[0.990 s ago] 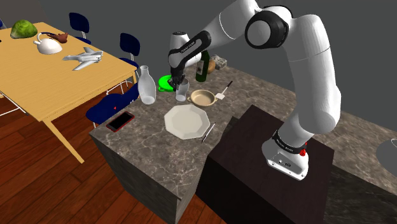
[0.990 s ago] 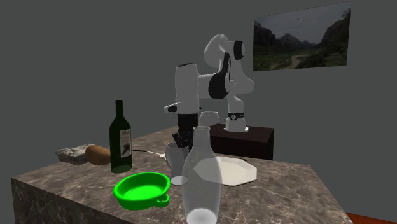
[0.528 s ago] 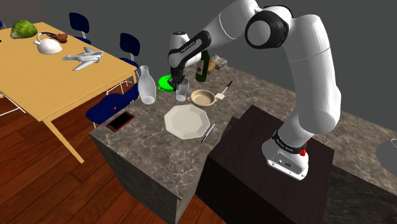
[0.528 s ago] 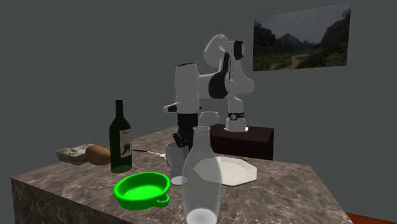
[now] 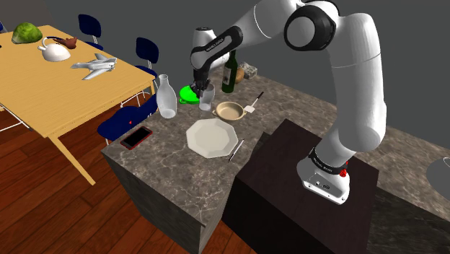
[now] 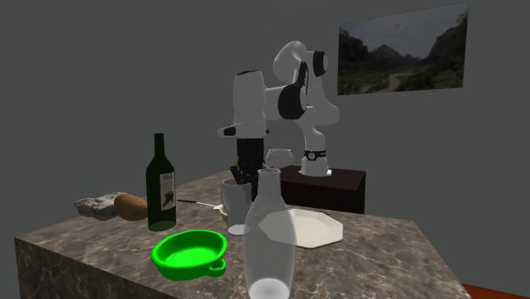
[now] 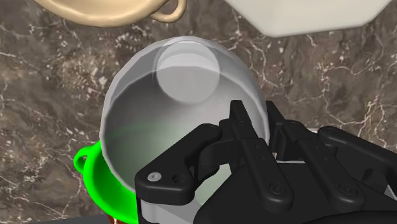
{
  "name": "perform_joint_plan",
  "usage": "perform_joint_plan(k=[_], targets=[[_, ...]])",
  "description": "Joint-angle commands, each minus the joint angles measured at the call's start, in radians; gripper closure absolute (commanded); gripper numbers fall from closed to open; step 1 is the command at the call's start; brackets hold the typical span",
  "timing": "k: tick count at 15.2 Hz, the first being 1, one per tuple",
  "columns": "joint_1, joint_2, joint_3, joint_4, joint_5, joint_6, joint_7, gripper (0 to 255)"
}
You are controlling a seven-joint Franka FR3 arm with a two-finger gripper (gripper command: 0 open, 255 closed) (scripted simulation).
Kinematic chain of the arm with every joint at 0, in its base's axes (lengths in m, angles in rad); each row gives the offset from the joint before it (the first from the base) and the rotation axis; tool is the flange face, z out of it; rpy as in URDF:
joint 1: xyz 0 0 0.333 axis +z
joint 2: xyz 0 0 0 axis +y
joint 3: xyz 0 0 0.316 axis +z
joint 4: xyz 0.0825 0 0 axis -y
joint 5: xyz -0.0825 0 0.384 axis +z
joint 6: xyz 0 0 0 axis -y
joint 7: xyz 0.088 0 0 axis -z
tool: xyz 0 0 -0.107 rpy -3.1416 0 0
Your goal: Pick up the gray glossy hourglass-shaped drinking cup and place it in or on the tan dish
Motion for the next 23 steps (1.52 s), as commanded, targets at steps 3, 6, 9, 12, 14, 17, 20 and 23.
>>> perform_joint_plan(k=[3, 6, 9, 12, 14, 17, 20, 23], targets=[[0.002, -0.037, -0.002, 0.0, -0.002, -0.036, 0.003, 255], [0.002, -0.062, -0.003, 0.002, -0.004, -0.064, 0.005, 255], [0.003, -0.086, -0.004, 0.007, -0.006, -0.093, 0.006, 255], [0.003, -0.108, -0.005, 0.014, -0.008, -0.122, 0.008, 255], [0.004, -0.123, -0.006, 0.02, -0.009, -0.142, 0.009, 255], [-0.009, -0.203, -0.011, -0.077, -0.008, -0.126, -0.012, 255], [-0.03, -0.308, -0.021, -0.212, -0.007, -0.097, -0.045, 255], [-0.051, -0.409, -0.035, -0.333, -0.009, -0.078, -0.081, 255]])
